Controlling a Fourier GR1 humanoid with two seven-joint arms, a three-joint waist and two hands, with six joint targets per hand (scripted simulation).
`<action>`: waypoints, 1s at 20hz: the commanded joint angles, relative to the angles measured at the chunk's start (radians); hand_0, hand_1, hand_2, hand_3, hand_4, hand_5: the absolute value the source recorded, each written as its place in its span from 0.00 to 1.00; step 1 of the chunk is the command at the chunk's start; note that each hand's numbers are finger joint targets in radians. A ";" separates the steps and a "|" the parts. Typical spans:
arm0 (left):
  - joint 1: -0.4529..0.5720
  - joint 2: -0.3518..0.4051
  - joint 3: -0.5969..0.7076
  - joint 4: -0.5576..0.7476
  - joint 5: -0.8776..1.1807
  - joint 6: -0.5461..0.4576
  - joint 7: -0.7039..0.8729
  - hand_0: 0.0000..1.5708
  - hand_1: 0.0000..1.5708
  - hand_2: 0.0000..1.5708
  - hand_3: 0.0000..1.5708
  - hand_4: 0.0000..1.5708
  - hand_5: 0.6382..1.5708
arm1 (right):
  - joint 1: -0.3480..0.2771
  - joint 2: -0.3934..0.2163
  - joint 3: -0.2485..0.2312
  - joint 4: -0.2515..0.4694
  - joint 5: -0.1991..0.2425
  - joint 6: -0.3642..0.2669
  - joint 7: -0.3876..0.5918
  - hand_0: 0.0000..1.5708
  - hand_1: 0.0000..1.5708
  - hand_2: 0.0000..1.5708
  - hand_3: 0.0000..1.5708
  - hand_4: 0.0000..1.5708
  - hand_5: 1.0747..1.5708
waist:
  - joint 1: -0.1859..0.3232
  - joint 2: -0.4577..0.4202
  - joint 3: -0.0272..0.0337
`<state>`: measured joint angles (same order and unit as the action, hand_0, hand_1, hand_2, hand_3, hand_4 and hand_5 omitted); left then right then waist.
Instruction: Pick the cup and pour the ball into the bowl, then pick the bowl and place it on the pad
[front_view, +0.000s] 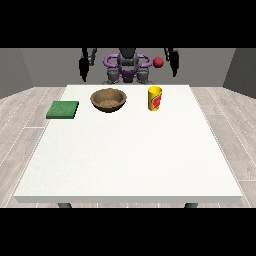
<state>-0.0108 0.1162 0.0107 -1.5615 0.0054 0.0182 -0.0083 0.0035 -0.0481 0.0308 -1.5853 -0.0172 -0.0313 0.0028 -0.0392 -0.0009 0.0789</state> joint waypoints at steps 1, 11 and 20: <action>-0.005 0.032 0.010 -0.056 -0.001 -0.005 0.038 0.00 0.00 0.00 0.00 0.42 0.99 | -0.008 -0.009 0.000 -0.058 -0.006 0.000 0.034 0.00 0.00 0.00 0.00 0.56 0.92 | 0.000 -0.148 -0.0418; 0.074 -0.078 -0.031 -0.254 0.151 0.051 0.433 0.00 0.00 0.00 0.00 0.40 0.99 | 0.110 -0.008 -0.009 -0.234 -0.103 -0.029 0.395 0.00 0.00 0.00 0.00 0.55 0.92 | -0.007 -0.450 -0.0789; -0.038 -0.114 -0.099 -0.341 0.041 0.120 0.337 0.00 0.00 0.00 0.00 0.38 0.98 | -0.021 -0.061 -0.102 -0.366 -0.128 -0.039 0.398 0.00 0.00 0.00 0.00 0.48 0.96 | 0.008 -0.144 -0.0790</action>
<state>-0.0349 0.0214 -0.0687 -1.9043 0.0704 0.1374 0.4076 0.0293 -0.1046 -0.0436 -1.9319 -0.1357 -0.0656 0.4168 -0.0374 -0.2533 0.0011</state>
